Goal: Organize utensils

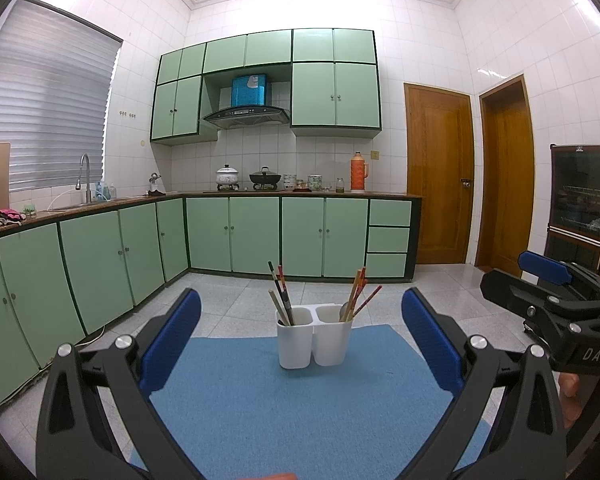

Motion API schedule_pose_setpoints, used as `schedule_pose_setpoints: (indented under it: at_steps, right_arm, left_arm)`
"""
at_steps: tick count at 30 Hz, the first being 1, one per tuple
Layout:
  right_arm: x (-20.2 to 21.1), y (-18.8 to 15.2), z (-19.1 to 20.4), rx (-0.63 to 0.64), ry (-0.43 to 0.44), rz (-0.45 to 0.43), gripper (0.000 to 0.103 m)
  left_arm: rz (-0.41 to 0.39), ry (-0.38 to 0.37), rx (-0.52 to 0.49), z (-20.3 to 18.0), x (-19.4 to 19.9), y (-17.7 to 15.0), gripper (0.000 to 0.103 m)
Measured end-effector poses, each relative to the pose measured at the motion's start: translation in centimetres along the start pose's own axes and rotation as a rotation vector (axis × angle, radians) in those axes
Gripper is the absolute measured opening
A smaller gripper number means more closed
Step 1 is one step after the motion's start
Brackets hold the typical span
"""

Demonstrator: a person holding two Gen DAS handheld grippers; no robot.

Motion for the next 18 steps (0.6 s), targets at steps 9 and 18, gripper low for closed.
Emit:
schedule_pose_setpoints:
  at_steps: [9, 18]
  right_arm:
    - [0.04, 0.08, 0.06, -0.001, -0.001, 0.0, 0.097]
    - [0.03, 0.1, 0.06, -0.002, -0.002, 0.003, 0.097]
  left_arm:
    - [0.0, 0.0, 0.0, -0.06, -0.06, 0.03, 0.097]
    - [0.002, -0.002, 0.003, 0.17, -0.03, 0.09, 0.097]
Point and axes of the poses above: each gripper's, at about its wrist camera, not at the fingertips, and x roughly against the way its jaws point, z to its left, y to its top, the point moved 4 cm from there along -x, roughly the way its jaws point, and after that the axes turned 8 degrees about y, right-handed, at the moved point
